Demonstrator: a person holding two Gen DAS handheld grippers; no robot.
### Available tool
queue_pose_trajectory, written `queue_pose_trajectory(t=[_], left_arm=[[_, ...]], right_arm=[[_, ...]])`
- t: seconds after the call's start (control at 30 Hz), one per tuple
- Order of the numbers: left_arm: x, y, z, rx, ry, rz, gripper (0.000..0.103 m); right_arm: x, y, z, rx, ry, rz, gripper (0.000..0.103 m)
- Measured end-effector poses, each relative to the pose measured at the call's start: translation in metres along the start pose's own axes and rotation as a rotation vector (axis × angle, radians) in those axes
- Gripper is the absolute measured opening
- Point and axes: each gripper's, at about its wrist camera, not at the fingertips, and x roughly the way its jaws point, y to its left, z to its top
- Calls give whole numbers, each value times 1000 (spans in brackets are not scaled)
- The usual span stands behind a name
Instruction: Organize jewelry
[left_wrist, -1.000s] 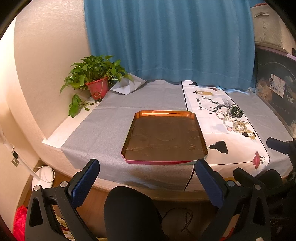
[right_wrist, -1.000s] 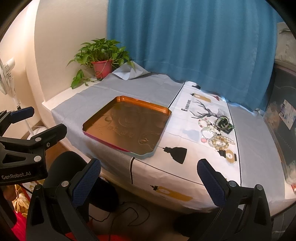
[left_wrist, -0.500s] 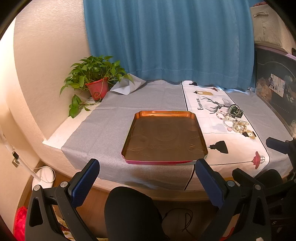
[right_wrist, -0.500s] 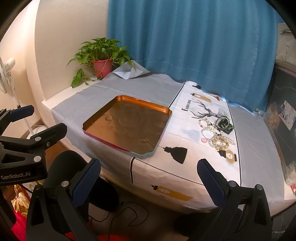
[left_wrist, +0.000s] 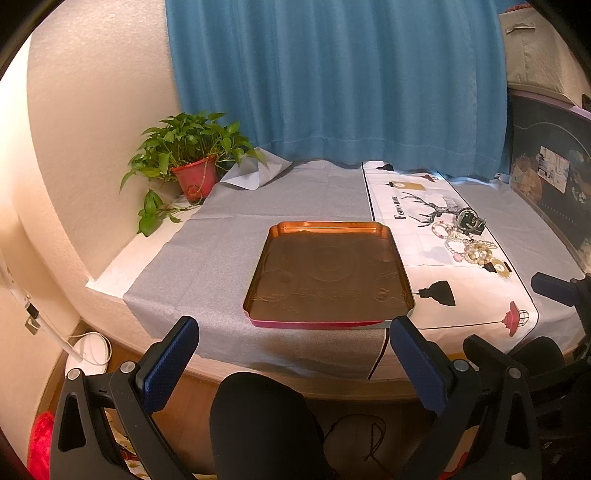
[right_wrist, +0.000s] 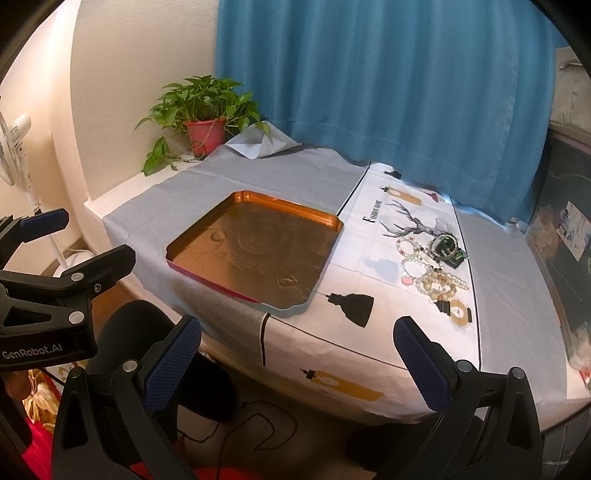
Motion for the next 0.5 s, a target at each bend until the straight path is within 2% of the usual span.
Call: queue_pose_trajectory(t=[0.5], left_arm=[[0,0,0,5,1,1,103]], right_arm=[[-1,0,0,0,-1,-1,103]])
